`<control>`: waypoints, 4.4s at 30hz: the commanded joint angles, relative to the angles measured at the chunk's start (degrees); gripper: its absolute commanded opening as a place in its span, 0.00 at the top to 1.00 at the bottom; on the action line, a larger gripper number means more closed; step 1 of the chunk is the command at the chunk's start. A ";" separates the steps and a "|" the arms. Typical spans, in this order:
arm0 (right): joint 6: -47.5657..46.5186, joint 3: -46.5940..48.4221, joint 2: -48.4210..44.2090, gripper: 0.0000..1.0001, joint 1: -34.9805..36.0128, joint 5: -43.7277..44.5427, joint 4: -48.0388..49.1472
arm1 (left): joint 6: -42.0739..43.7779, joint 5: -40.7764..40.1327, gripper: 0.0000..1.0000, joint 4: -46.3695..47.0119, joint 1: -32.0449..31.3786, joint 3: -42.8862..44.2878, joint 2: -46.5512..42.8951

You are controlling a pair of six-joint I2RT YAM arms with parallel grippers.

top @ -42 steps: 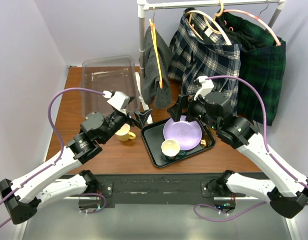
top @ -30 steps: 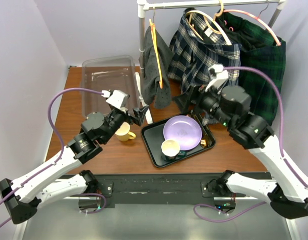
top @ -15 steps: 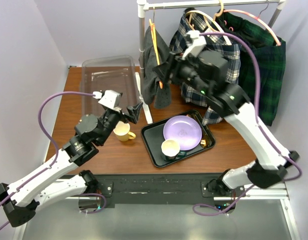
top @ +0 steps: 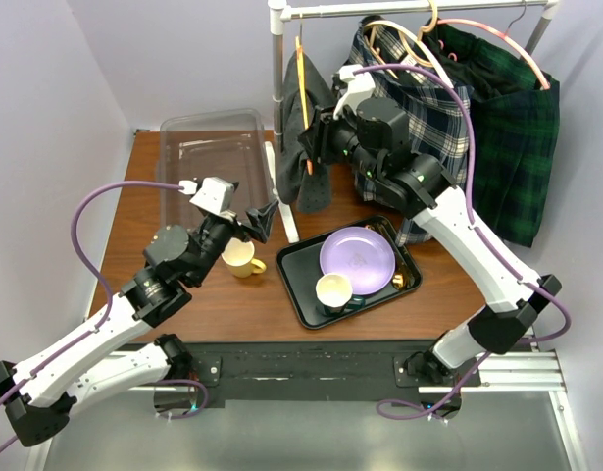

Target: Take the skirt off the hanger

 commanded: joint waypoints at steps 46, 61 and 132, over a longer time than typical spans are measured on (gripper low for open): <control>-0.46 -9.15 -16.60 1.00 -0.12 11.22 3.58 | 9.15 14.28 0.00 1.75 0.13 1.22 5.45; 19.85 -27.70 -36.21 1.00 -0.12 -7.59 2.43 | 4.94 39.17 0.00 -7.23 -2.76 15.21 17.94; 18.27 -45.20 -50.63 1.00 -0.12 6.47 4.11 | 49.47 -45.28 1.00 26.02 -9.71 28.39 7.83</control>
